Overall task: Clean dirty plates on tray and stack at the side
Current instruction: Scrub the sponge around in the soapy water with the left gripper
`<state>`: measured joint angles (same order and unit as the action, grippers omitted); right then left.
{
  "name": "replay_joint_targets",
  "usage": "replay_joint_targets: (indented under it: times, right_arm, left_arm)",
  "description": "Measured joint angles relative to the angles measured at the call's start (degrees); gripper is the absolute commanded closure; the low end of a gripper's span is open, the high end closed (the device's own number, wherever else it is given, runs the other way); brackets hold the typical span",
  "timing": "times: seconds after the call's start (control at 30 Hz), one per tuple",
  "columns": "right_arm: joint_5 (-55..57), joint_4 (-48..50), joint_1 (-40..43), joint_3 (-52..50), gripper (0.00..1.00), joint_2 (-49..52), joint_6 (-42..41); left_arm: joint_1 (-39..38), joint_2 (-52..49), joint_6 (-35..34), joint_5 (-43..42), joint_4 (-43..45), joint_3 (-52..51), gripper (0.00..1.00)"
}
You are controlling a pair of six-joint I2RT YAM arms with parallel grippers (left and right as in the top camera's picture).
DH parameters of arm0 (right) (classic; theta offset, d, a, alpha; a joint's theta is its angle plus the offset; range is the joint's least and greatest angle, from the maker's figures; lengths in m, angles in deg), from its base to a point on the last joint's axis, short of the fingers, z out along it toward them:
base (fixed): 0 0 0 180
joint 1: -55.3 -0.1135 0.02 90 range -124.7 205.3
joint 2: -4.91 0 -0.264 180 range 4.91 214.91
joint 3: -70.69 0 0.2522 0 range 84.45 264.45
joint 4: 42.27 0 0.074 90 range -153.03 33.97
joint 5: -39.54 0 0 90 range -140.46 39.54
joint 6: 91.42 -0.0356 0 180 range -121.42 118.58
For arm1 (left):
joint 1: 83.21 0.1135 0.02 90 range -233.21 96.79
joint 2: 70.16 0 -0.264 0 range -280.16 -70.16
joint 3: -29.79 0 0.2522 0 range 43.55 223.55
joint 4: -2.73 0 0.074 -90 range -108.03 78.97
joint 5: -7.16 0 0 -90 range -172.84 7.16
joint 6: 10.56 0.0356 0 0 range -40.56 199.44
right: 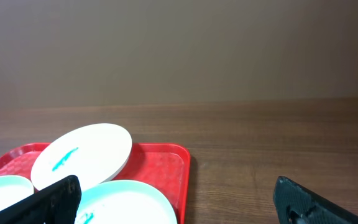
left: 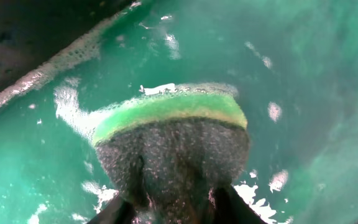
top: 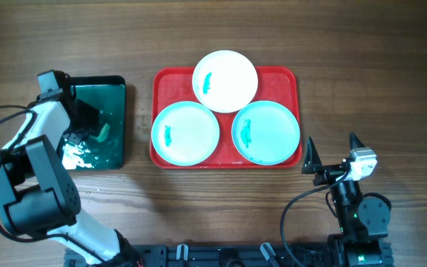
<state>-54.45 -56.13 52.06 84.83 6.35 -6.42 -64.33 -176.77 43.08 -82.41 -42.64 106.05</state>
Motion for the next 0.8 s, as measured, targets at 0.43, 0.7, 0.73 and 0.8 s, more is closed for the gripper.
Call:
replay_joint_targets:
  times: [0.43, 0.7, 0.73, 0.8]
  right_arm:
    - [0.0, 0.0, 0.0, 0.0, 0.00, 0.0, 0.0]
    - [0.0, 0.0, 0.0, 0.0, 0.00, 0.0, 0.0]
    - [0.0, 0.0, 0.0, 0.0, 0.00, 0.0, 0.0]
    - [0.0, 0.0, 0.0, 0.0, 0.00, 0.0, 0.0]
  left_arm:
    - [0.0, 0.7, 0.2, -3.1, 0.1, 0.1, 0.39]
    - [0.0, 0.5, 0.1, -5.0, -1.2, -0.3, 0.96]
    - [0.0, 0.4, 0.2, -5.0, -1.3, -0.3, 0.96]
    - [0.0, 0.4, 0.1, -4.8, -1.5, -0.3, 0.96]
